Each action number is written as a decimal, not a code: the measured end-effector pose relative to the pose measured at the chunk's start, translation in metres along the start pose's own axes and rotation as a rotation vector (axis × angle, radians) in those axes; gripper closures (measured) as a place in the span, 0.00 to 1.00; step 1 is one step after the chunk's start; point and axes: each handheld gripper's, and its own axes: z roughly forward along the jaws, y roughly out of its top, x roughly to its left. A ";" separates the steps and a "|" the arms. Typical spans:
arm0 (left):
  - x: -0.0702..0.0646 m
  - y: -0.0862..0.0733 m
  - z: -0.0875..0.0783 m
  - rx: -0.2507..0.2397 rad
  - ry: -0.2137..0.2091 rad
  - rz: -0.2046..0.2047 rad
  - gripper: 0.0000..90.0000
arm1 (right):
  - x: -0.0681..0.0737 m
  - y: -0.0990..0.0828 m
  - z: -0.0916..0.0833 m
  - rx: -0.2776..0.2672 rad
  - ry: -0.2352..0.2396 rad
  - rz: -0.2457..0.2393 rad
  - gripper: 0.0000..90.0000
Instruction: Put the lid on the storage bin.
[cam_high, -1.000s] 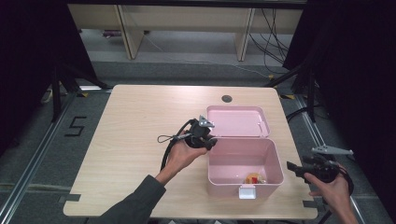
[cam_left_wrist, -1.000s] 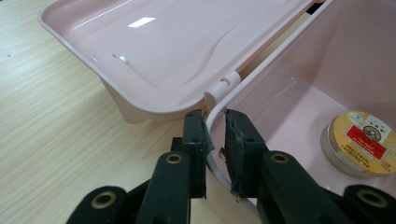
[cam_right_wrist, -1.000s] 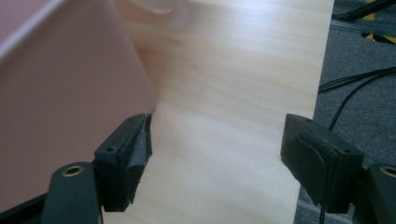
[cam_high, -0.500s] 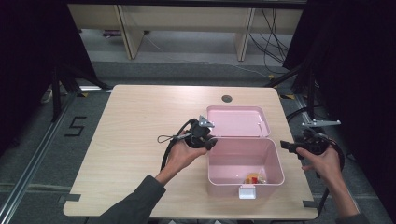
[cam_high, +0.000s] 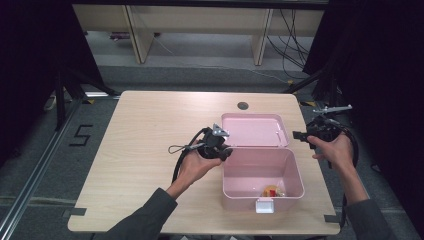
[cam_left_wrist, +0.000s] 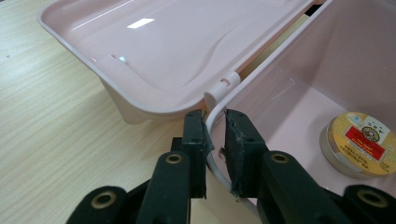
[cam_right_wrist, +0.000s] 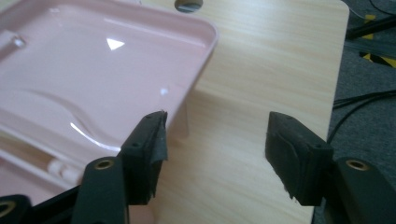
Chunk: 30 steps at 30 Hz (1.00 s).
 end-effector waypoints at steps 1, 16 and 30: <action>0.000 0.000 0.000 0.000 0.001 -0.002 0.87 | 0.000 0.005 0.001 -0.004 -0.004 -0.012 0.45; 0.000 -0.001 0.000 -0.003 0.000 0.001 0.87 | 0.008 0.047 0.038 0.037 -0.052 -0.005 0.67; 0.000 -0.001 0.000 -0.011 0.003 0.008 0.87 | 0.005 0.052 0.066 0.100 -0.077 0.038 0.78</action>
